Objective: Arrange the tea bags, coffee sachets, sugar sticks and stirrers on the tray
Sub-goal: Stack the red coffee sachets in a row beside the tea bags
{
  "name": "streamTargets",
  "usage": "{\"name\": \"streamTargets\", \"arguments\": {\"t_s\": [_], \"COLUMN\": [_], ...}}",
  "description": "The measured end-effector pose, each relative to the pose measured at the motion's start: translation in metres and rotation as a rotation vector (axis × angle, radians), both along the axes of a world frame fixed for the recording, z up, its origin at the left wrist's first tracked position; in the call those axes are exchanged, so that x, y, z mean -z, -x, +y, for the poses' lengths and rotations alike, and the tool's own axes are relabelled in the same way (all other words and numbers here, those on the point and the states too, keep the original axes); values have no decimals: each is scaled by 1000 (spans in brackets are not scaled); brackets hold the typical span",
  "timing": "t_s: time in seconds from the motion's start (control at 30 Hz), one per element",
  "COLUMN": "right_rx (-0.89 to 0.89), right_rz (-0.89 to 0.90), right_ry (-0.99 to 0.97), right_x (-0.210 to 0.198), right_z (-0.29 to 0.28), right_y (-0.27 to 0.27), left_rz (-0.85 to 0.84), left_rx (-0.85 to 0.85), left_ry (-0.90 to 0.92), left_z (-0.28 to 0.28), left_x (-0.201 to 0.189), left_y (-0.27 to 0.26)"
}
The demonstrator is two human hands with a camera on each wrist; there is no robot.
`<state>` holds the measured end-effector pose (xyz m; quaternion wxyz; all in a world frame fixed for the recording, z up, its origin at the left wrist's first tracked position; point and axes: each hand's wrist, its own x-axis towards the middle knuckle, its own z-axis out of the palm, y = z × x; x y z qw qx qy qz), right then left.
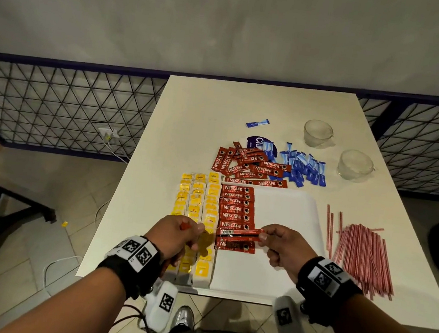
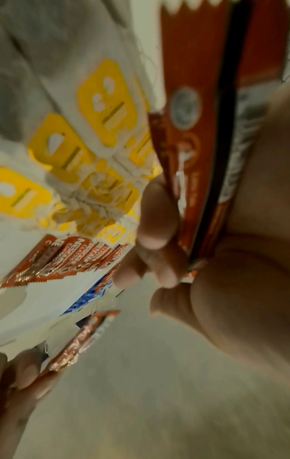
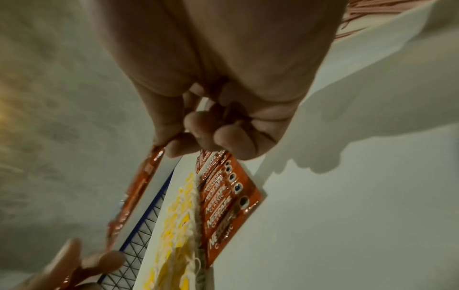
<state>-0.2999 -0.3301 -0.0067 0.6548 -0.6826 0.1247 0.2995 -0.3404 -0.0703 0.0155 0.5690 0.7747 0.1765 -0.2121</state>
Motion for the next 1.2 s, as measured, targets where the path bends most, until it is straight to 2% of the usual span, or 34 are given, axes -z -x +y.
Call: {"name": "streamTargets", "arguments": {"t_s": [0.1,0.2,0.37,0.43,0.53,0.8,1.0,1.2], "right_rx": [-64,-101,-98,-73,-4,-103,-170,-194], "right_rz": [-118,-276,-328,-294,-211,-80,43,90], "right_ry": [62,110,153,119,-40,245,374,540], "right_x": [-7,-16,-21,-20,-19,8,28,39], "right_z": [6,16,18,18,18,-3,-4,13], "right_y": [1,0,-2,-1,1,3,10,8], "left_rz": [102,127,32,-33,-130,-131,-97,-86], "left_rx": [-60,-155,-216,-239,-176,-103,-128,-147], "left_ry": [179,318,278,257,141,-64,-31,-12], "left_z": [-10,-12,-7,-6,-10,-14,0,9], "left_x": [-4,-9,-7,-4,-2,3,7,6], "left_y": [0,-6,-13,-14,-12,-4,5,13]}}
